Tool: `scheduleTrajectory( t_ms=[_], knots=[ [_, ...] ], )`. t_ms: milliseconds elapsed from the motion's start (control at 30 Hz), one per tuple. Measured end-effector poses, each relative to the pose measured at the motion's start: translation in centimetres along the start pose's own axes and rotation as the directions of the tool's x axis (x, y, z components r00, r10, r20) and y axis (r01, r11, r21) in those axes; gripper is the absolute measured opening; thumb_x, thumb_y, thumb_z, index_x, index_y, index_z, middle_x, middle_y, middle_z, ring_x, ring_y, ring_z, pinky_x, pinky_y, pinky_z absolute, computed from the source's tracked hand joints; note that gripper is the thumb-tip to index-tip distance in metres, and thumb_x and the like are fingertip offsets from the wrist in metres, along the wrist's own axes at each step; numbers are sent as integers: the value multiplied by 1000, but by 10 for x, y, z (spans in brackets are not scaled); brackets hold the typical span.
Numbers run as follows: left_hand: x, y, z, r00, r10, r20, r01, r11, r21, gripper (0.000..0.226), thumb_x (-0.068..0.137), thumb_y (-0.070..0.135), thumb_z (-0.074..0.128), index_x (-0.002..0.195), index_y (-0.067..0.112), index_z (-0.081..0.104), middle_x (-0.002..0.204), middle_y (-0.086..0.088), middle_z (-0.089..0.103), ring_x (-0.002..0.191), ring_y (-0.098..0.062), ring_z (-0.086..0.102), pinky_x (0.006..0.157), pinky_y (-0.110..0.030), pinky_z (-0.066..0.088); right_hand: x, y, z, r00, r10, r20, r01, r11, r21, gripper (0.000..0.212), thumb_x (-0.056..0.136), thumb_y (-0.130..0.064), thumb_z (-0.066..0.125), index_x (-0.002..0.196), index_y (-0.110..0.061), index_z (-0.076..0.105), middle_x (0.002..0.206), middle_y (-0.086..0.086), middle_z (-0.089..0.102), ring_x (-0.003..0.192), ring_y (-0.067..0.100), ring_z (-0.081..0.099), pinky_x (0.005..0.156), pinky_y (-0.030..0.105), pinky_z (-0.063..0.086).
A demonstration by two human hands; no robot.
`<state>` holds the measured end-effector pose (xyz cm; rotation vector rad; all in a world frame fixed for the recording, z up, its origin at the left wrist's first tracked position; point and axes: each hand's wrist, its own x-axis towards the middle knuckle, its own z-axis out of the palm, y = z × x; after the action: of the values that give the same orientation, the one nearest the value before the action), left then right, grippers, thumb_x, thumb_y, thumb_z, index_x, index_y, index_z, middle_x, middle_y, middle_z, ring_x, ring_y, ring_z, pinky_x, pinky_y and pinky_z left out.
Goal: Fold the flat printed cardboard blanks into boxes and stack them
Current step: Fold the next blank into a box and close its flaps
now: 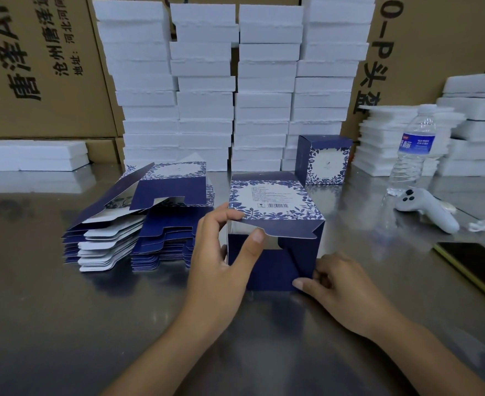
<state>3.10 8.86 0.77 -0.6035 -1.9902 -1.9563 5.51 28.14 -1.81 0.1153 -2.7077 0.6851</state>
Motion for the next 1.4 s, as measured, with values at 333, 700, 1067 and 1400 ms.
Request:
scheduleTrajectory(
  t_ms=[333, 700, 1067, 1400],
  knots=[
    [3, -1, -4, 1000, 10, -18, -10, 1000, 3, 31, 76, 46, 59, 102, 33, 51, 110, 23, 54, 102, 18, 48, 76, 1, 35, -2, 0, -1, 1000, 13, 22, -13, 1000, 12, 37, 83, -39, 66, 60, -22, 42, 59, -7, 46, 67, 6, 42, 57, 19, 33],
    [-2, -2, -2, 993, 35, 112, -33, 999, -18, 41, 74, 55, 61, 109, 39, 48, 118, 12, 55, 112, -8, 55, 88, -29, 48, 0, -15, -6, 822, -113, -558, 245, 955, 167, 49, 83, -38, 67, 124, -38, 40, 110, -5, 48, 94, -3, 46, 85, 0, 31],
    [-1, -9, -2, 964, 128, 233, -104, 988, -110, 47, 84, 23, 58, 127, 31, 42, 130, 28, 51, 126, 5, 44, 90, -11, 43, 1, -23, -24, 679, -40, -733, 317, 916, 244, 23, 86, -64, 41, 79, -42, 47, 89, -13, 44, 88, -14, 46, 77, 2, 32],
    [3, -16, 1, 992, 115, 44, -120, 983, 141, 45, 70, 45, 68, 106, 37, 41, 71, 22, 52, 66, 1, 50, 63, -9, 39, -3, -23, -25, 725, -143, -674, 327, 932, 154, 59, 93, -55, 35, 72, -4, 56, 80, -5, 45, 75, 9, 43, 69, 9, 33]
  ],
)
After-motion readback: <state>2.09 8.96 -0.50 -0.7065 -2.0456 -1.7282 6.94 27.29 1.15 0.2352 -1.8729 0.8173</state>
